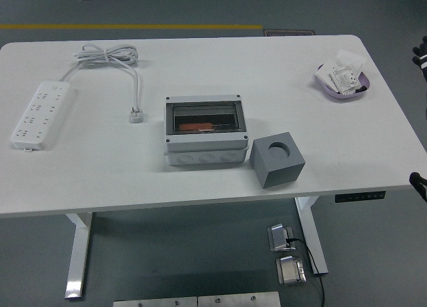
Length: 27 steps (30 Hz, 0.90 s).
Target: Fetch the battery,place it into the box,close the lid of the box
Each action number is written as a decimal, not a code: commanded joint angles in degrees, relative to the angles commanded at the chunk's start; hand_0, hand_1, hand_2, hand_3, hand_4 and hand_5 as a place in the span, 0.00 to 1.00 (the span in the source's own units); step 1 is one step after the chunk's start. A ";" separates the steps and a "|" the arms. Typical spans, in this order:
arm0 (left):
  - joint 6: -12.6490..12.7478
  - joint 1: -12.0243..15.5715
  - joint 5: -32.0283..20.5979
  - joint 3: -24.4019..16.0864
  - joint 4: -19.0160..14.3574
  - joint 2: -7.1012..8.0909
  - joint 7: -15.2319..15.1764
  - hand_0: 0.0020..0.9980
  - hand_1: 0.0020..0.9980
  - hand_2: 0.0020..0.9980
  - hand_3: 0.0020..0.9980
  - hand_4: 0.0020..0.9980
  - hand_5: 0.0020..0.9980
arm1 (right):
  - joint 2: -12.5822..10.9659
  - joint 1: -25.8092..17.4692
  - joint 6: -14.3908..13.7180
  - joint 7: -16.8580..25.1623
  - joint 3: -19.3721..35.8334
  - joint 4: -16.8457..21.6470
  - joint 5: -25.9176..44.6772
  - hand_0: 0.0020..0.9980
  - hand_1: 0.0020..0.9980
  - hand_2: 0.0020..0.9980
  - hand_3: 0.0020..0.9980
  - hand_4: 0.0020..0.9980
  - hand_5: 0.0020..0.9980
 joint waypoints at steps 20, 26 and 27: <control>0.59 0.63 -0.27 -0.42 0.52 -0.54 0.45 0.63 0.71 0.64 0.64 0.71 0.19 | 0.12 2.33 -0.61 3.33 -2.93 -0.49 3.85 0.85 0.77 0.79 0.84 0.67 0.33; 0.54 0.80 -0.83 -0.02 0.52 -0.62 0.31 0.63 0.71 0.64 0.64 0.71 0.19 | 0.67 3.13 -5.52 6.16 -4.37 0.64 2.59 0.84 0.76 0.78 0.82 0.67 0.33; 0.52 0.78 -1.14 0.27 0.52 -0.69 0.29 0.63 0.71 0.64 0.64 0.71 0.19 | 0.81 3.47 -7.09 6.45 -4.62 0.99 1.70 0.84 0.76 0.78 0.82 0.67 0.33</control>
